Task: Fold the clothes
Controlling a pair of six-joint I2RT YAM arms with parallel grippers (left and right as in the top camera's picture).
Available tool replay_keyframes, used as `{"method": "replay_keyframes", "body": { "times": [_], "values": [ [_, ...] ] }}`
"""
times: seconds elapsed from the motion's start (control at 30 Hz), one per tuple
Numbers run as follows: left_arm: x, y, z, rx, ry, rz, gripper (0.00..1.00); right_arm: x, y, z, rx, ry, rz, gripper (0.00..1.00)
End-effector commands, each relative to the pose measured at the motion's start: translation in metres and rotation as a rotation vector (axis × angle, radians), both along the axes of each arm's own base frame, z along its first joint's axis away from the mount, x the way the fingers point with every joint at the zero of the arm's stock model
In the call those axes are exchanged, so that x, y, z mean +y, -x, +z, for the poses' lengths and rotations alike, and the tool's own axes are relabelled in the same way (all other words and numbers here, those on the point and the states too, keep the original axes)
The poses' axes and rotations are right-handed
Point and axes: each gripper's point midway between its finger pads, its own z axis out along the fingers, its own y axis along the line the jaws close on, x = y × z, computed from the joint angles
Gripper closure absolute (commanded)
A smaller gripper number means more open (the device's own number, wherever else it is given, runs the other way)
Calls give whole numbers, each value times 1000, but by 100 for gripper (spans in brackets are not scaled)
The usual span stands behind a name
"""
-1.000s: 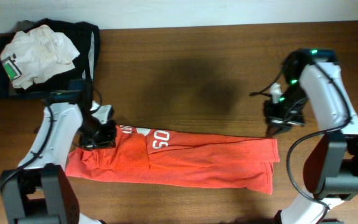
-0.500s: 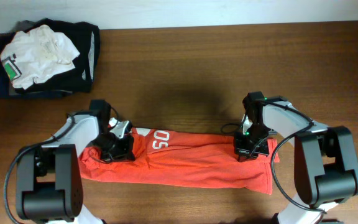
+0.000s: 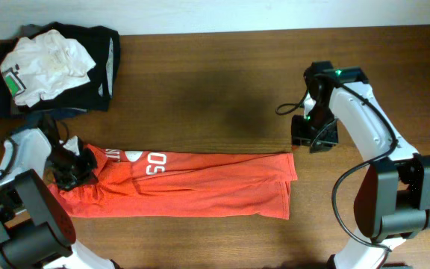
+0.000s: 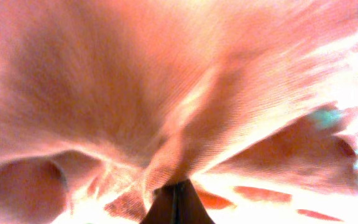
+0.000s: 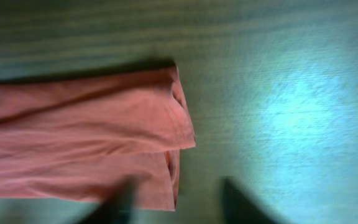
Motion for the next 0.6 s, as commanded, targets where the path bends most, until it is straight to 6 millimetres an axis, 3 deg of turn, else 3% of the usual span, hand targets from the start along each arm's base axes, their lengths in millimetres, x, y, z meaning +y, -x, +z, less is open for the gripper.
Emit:
{"method": "replay_keyframes", "body": {
  "times": [0.0,0.03,0.1,0.17,0.27,0.43,0.47,0.53,0.57],
  "values": [
    [-12,-26,34,-120,90,27,37,-14,-1,-1,-6,52,38,2],
    [-13,-26,34,-121,95,28,1,-20,1,-8,2,43,11,1],
    [-16,-22,34,-106,104,28,1,-25,6,-31,6,-55,-15,1],
    [-18,-20,33,-99,110,25,1,1,18,-48,4,-289,6,1],
    [-19,-20,34,-99,119,27,1,15,48,-77,58,-343,15,1],
    [-22,-22,35,-106,135,29,1,44,88,-97,138,-424,46,21],
    [-22,-21,35,-106,135,29,1,49,94,-102,145,-419,52,37],
    [-22,-21,35,-103,137,30,1,58,99,-108,150,-404,68,92],
    [-23,-21,35,-102,137,30,1,59,98,-108,151,-395,57,96]
  ]
}}
